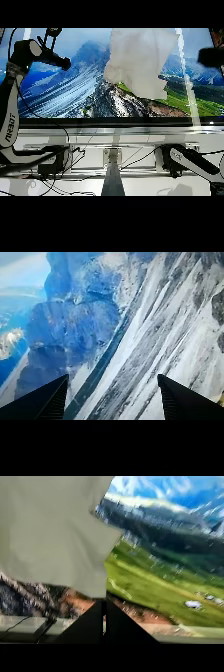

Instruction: Fold the clothes and pants, and hang the long-sleeved shirts on hangers.

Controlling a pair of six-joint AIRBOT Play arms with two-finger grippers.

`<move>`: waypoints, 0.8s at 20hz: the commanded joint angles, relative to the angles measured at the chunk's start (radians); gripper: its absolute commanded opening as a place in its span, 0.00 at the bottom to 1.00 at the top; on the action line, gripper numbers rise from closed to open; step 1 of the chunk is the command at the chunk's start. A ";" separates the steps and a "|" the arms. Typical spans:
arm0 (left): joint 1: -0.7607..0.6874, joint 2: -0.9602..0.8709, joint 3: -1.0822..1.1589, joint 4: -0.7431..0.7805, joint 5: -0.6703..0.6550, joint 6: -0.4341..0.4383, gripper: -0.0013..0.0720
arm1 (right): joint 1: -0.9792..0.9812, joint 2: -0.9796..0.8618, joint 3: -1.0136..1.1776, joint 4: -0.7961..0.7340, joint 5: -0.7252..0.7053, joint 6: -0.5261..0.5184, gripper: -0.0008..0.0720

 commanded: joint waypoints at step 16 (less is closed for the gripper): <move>-0.003 -0.008 0.000 -0.151 -0.003 -0.001 0.87 | 0.264 -0.131 -0.891 0.724 -1.055 0.656 0.84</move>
